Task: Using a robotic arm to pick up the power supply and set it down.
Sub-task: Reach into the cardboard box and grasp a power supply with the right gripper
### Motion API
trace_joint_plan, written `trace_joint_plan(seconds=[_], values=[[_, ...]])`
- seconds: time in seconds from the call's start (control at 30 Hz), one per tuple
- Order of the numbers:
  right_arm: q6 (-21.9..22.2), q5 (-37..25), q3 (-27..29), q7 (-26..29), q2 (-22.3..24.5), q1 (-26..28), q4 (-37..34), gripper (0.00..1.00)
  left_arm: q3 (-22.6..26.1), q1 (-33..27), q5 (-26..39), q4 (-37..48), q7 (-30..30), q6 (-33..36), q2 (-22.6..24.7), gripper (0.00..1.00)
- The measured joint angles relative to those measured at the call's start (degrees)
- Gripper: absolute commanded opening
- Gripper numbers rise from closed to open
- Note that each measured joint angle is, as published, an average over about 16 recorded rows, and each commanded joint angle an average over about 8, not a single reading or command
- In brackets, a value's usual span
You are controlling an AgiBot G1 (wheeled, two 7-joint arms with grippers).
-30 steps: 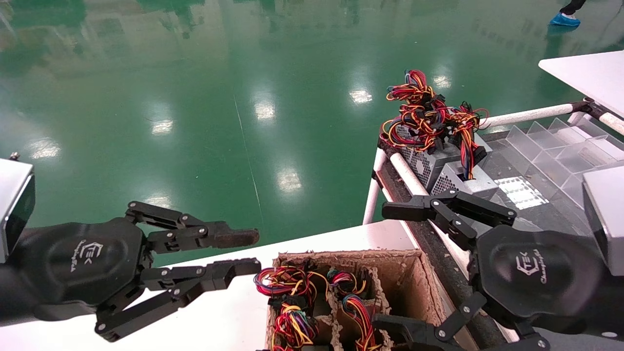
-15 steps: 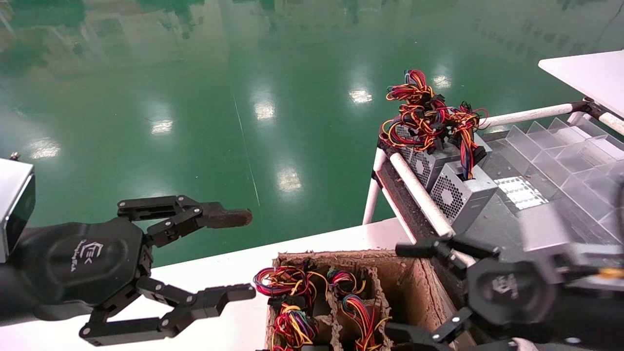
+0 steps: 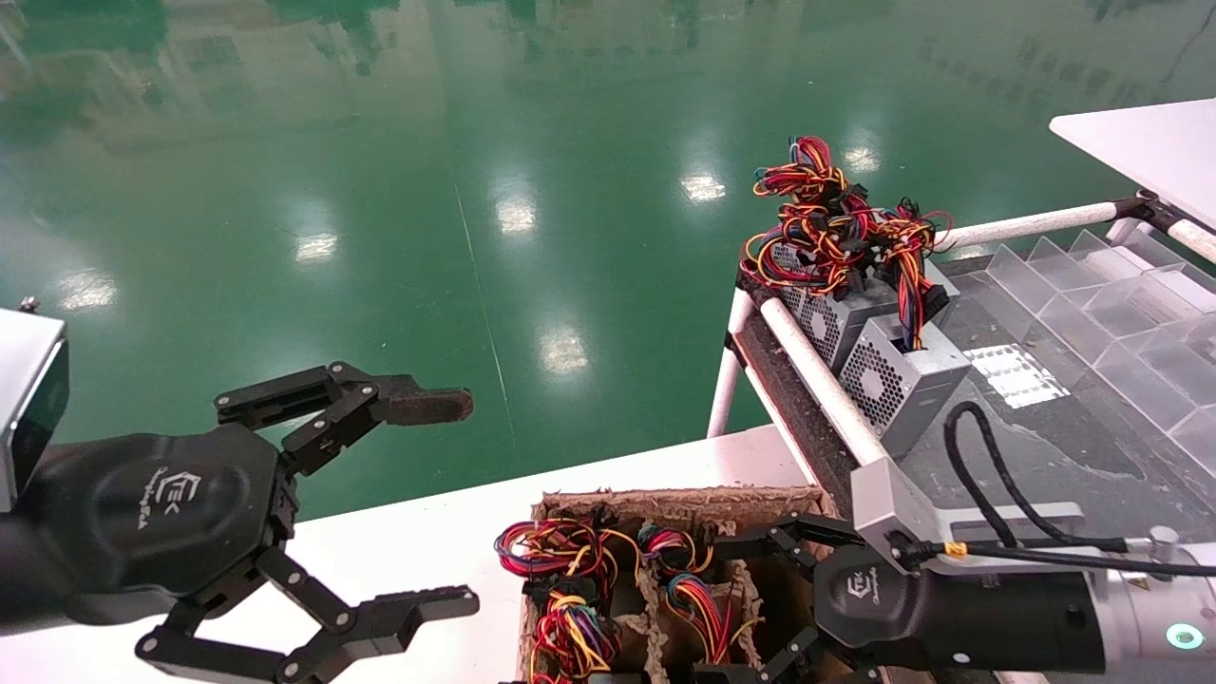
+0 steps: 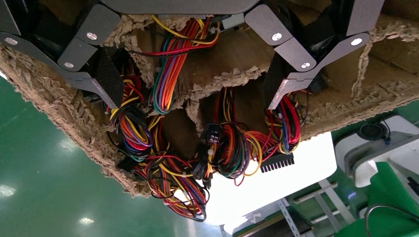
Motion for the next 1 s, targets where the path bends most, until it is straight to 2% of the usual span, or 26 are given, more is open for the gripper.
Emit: trace_joint_plan(seconds=[0.53,1.0], values=[[0.3,-0.3,-5.6,-3.0,-1.6,1.3,-3.4,0.0,0.0,0.0,0.0,0.0,0.0,0.0,0.0,1.0],[1.8,0.0,-6.3,-6.4,-2.1,1.1,-5.8,0.0,0.1,0.0,0.0,0.0,0.0,0.0,0.0,1.0]])
